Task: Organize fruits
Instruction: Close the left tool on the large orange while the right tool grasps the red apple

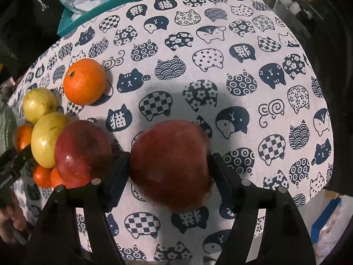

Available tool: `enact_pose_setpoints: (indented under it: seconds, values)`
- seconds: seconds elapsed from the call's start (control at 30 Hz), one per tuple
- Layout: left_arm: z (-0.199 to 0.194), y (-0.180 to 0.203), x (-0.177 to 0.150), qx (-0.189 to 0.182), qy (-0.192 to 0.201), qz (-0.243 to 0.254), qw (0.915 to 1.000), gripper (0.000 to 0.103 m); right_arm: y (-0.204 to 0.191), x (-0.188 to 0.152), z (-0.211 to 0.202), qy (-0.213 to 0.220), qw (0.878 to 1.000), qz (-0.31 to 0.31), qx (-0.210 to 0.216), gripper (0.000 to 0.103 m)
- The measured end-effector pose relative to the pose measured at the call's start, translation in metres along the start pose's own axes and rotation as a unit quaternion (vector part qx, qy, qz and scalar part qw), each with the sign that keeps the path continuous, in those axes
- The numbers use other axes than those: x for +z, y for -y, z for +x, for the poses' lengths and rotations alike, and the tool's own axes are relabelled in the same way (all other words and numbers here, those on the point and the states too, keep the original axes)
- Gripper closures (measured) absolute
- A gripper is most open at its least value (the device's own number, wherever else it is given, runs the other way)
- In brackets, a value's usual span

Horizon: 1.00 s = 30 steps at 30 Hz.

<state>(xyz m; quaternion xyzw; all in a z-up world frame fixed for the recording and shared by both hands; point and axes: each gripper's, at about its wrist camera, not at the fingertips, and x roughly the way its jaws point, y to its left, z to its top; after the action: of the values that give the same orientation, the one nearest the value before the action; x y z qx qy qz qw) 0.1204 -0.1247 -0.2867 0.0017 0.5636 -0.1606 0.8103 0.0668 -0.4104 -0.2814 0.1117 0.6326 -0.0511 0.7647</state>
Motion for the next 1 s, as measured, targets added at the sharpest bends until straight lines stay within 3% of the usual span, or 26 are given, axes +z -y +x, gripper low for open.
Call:
enact_pose_setpoints:
  seconds: [0.63, 1.0]
  values:
    - [-0.003, -0.001, -0.002, 0.0, 0.002, -0.004, 1.0, 0.037, -0.008, -0.001, 0.008, -0.018, 1.0, -0.022, -0.006, 0.03]
    - [-0.025, 0.003, -0.006, 0.008, 0.027, -0.007, 0.9996, 0.037, -0.017, -0.009, -0.014, 0.039, 0.998, -0.034, -0.024, 0.03]
